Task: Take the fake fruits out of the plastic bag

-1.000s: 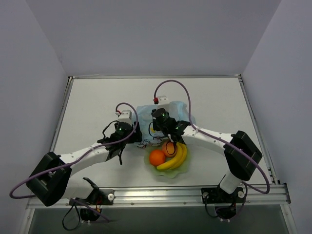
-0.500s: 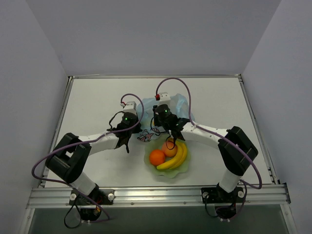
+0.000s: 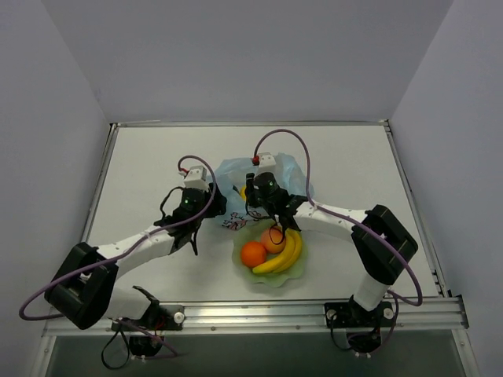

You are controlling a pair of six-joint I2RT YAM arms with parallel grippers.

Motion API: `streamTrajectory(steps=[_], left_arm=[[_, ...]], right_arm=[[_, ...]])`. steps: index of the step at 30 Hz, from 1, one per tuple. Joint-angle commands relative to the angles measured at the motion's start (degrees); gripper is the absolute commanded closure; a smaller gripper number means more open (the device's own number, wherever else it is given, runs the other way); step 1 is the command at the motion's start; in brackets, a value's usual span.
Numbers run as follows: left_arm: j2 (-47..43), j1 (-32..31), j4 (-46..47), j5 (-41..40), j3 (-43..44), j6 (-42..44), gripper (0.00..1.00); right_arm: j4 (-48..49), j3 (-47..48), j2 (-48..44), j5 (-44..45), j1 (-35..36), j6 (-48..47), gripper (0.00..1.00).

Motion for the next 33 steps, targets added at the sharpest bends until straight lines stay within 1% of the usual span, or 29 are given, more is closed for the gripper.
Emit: streamTrajectory(steps=[1,2,3,6,8,9,10,11,12,13,14,15,16,20,22,23,24,28,31,33], left_arm=[[-6.49,-0.64,-5.23,-1.3,2.76,0.02,0.36],[-7.81,-1.17,-7.17,-3.39,3.2,0.29,0.3],[-10.52,-1.7,-10.85,-4.37,3.72,0.29,0.26],[-14.41,-3.72,-16.49,-7.97,5.57,0.03,0.25],[-16.79,-5.65,-24.03,-9.82,7.67,-0.58,0.26],[-17.23,-6.44,-29.11,-12.0,8.73,-1.02,0.28],[-17.23,-8.45,-31.86,-13.33,9.96,-1.72,0.4],[-17.06,-9.69,-34.24,-14.47,12.67,-3.47,0.46],[-16.45,-11.09,-37.22,-16.83,14.0,-4.01,0.49],[-15.83,-12.67,-38.29,-17.99,15.41,-4.36,0.51],[-14.95,-14.95,-39.44,-18.87,18.9,-4.89,0.58],[-12.16,-15.84,-41.88,-20.1,20.85,-5.16,0.59],[-10.57,-16.55,-42.95,-20.81,22.61,-5.42,0.59],[-3.71,-17.61,-42.53,-22.13,27.45,-6.65,0.62],[0.33,-17.52,-42.35,-24.14,29.83,-7.09,0.58],[1.57,-17.26,-42.35,-24.85,30.62,-7.44,0.54],[4.27,-16.47,-41.83,-25.2,31.41,-7.36,0.46],[12.11,-13.58,-42.62,-26.62,36.77,-6.39,0.37],[16.77,-12.52,-41.82,-27.4,38.44,-5.95,0.33],[20.19,-12.07,-41.99,-28.45,40.81,-4.64,0.32]], right_arm=[[3.83,-1.03,-2.37,0.16,0.08,0.83,0.76],[4.01,-1.29,-2.81,0.34,-0.01,0.92,0.76],[4.53,-1.56,-2.99,0.08,-0.01,1.09,0.76],[5.14,-2.09,-2.64,0.16,0.16,1.62,0.76],[5.41,-2.52,-2.47,0.86,0.25,2.15,0.76],[5.85,-2.87,-2.9,1.22,0.34,2.41,0.76],[6.55,-3.31,-3.08,1.48,0.34,2.68,0.76],[7.51,-4.1,-3.26,1.31,0.25,2.85,0.77],[7.52,-4.11,-3.43,1.13,0.25,2.85,0.77],[7.52,-4.11,-3.61,1.3,0.25,2.94,0.77],[7.52,-4.2,-3.78,1.48,0.25,3.03,0.77],[7.52,-4.2,-4.22,1.66,0.25,3.2,0.77],[7.52,-4.2,-4.57,1.66,-0.01,3.29,0.79],[7.35,-4.2,-5.37,0.96,-0.36,3.99,0.81],[7.52,-4.37,-5.37,0.17,-0.45,4.35,0.81],[8.31,-4.55,-5.37,0.08,-0.45,4.52,0.81],[8.66,-4.72,-5.11,-0.62,-0.45,4.7,0.82],[9.02,-4.81,-4.75,-0.89,-0.54,5.05,0.82],[9.1,-5.07,-5.28,-0.45,-0.71,4.96,0.82],[9.46,-5.6,-5.63,-0.89,-0.89,4.88,0.82]])
